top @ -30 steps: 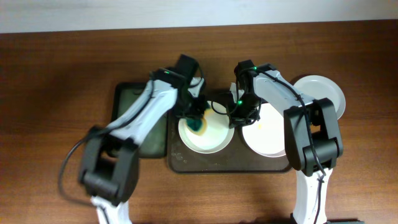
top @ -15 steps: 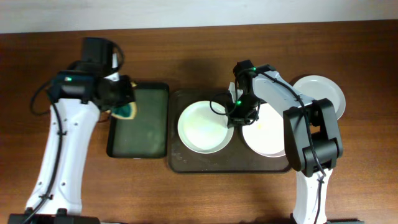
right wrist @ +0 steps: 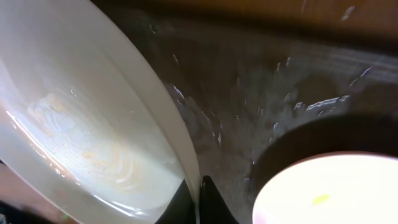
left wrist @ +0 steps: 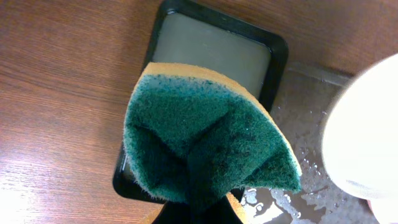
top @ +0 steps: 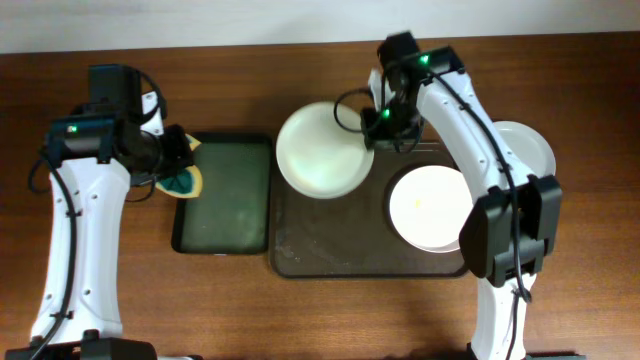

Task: Clean dirty plates on tray and stack at the side
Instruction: 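Lift the white plate with the right gripper and stack it on the grey plate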

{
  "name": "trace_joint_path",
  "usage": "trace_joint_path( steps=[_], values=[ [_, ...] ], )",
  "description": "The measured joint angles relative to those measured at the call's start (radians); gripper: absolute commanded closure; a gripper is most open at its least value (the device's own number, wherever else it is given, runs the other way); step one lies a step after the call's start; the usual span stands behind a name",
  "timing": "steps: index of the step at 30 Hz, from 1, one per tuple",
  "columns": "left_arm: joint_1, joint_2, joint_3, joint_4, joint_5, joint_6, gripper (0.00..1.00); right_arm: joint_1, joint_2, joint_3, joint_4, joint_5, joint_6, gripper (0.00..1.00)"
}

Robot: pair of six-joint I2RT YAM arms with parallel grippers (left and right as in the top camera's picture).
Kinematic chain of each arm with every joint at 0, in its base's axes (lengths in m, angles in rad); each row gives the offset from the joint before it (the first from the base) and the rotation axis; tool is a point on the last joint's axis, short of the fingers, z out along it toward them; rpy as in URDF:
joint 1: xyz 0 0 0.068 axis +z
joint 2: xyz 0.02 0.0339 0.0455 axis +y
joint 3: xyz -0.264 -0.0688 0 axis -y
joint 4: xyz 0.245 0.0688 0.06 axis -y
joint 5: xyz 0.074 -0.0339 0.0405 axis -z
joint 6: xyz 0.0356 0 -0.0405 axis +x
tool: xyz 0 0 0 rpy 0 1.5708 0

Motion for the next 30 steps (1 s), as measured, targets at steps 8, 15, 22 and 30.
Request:
trace_joint_path(
  steps=[8, 15, 22, 30],
  values=[
    [0.017, 0.014, 0.0, 0.005, 0.02, 0.0, 1.0, 0.162, -0.012, 0.038, 0.185, 0.161, 0.107, 0.96],
    [0.017, 0.035, 0.0, 0.0, 0.02, 0.0, 1.0, 0.458, -0.009, 0.034, 0.396, 0.592, 0.146, 0.96],
    [0.017, 0.036, 0.0, -0.004, 0.019, 0.0, 1.0, 0.639, -0.009, 0.034, 0.606, 1.032, -0.017, 0.96],
    [0.017, 0.036, 0.0, -0.008, 0.019, 0.0, 1.0, 0.652, -0.008, 0.033, 0.696, 1.197, -0.155, 0.96]
  ],
)
